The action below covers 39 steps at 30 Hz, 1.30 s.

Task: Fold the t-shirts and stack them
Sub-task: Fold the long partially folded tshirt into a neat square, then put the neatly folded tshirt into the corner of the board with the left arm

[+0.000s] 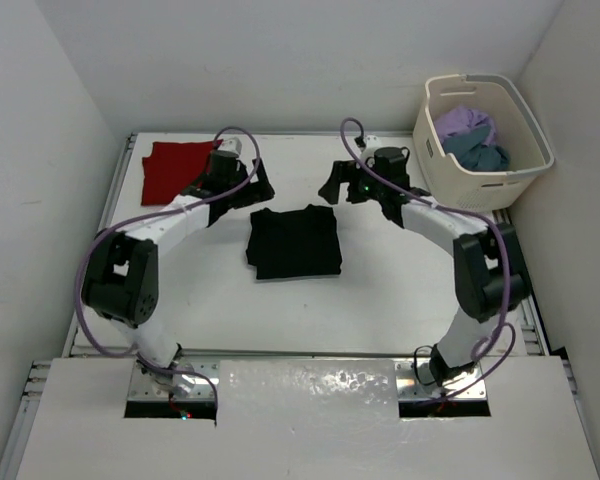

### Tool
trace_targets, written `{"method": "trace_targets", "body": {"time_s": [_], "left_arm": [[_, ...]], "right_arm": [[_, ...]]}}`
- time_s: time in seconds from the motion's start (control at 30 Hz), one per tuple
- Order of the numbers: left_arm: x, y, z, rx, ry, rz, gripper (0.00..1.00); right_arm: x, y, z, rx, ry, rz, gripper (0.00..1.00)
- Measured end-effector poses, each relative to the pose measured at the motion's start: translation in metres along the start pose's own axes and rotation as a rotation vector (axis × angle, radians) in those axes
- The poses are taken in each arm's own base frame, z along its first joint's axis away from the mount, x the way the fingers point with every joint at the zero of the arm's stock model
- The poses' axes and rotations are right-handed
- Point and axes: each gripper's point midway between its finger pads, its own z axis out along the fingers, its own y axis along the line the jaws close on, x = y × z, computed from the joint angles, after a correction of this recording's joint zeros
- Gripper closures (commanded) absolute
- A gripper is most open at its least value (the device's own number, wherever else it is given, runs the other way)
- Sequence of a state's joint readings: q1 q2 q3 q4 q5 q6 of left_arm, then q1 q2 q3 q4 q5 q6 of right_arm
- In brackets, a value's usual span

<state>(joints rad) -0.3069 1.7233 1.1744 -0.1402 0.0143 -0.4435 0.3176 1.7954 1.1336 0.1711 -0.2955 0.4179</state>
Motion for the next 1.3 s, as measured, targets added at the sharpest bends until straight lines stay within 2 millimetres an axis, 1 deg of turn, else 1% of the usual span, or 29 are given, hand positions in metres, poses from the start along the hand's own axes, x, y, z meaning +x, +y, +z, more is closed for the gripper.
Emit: {"method": "trace_targets", "body": {"time_s": [0.07,0.1,0.13,0.2,0.33,0.4,0.53,0.67,0.77,0.8,0.87,0.9,0.97,1.0,1.07,1.1,1.2,1.3], "left_arm": [[-0.003,-0.001,-0.015,0.007,-0.027,-0.002,0.00],[0.000,0.000,-0.020,0.009,-0.026,-0.003,0.00],[0.005,0.003,-0.023,0.010,-0.020,-0.002,0.00],[0.025,0.010,-0.025,0.006,0.024,-0.003,0.00],[0.075,0.027,-0.023,-0.004,0.150,-0.008,0.00],[0.090,0.032,-0.019,-0.005,0.199,-0.009,0.00],[0.105,0.025,-0.008,0.055,0.250,-0.018,0.00],[0.112,0.015,0.003,0.131,0.267,-0.024,0.00],[0.112,0.011,0.008,0.160,0.260,-0.027,0.14],[0.111,0.009,0.010,0.166,0.255,-0.027,0.30],[0.111,0.009,0.015,0.169,0.253,-0.023,0.41],[0.113,0.008,0.018,0.171,0.255,-0.018,0.52],[0.115,0.008,0.023,0.167,0.257,-0.012,0.62],[0.116,0.007,0.025,0.170,0.258,-0.006,0.77],[0.120,0.006,0.027,0.166,0.264,0.010,0.90],[0.122,0.005,0.028,0.166,0.269,0.019,1.00],[0.121,0.003,0.028,0.162,0.265,0.047,1.00],[0.115,0.006,0.029,0.145,0.259,0.088,1.00]], "right_arm": [[-0.005,0.008,-0.015,-0.013,-0.022,-0.010,0.01],[-0.005,0.012,-0.021,-0.018,-0.023,-0.012,0.01],[-0.003,0.015,-0.025,-0.023,-0.026,-0.014,0.01],[0.007,0.017,-0.032,-0.028,-0.014,-0.013,0.01],[0.040,0.016,-0.040,-0.025,0.058,0.007,0.01],[0.050,0.015,-0.041,-0.024,0.086,0.016,0.01],[0.054,0.014,-0.042,-0.023,0.100,0.020,0.01],[0.053,0.015,-0.044,-0.023,0.096,0.018,0.01],[0.054,0.015,-0.045,-0.022,0.096,0.016,0.01],[0.055,0.015,-0.046,-0.022,0.098,0.016,0.01],[0.057,0.015,-0.046,-0.021,0.102,0.017,0.01],[0.058,0.014,-0.047,-0.020,0.103,0.018,0.01],[0.061,0.014,-0.048,-0.018,0.107,0.019,0.01],[0.062,0.014,-0.049,-0.017,0.109,0.019,0.01],[0.062,0.014,-0.051,-0.015,0.108,0.017,0.01],[0.061,0.014,-0.052,-0.014,0.105,0.014,0.01],[0.058,0.015,-0.055,-0.012,0.093,0.003,0.01],[0.056,0.012,-0.060,0.007,0.080,-0.011,0.01]]}}
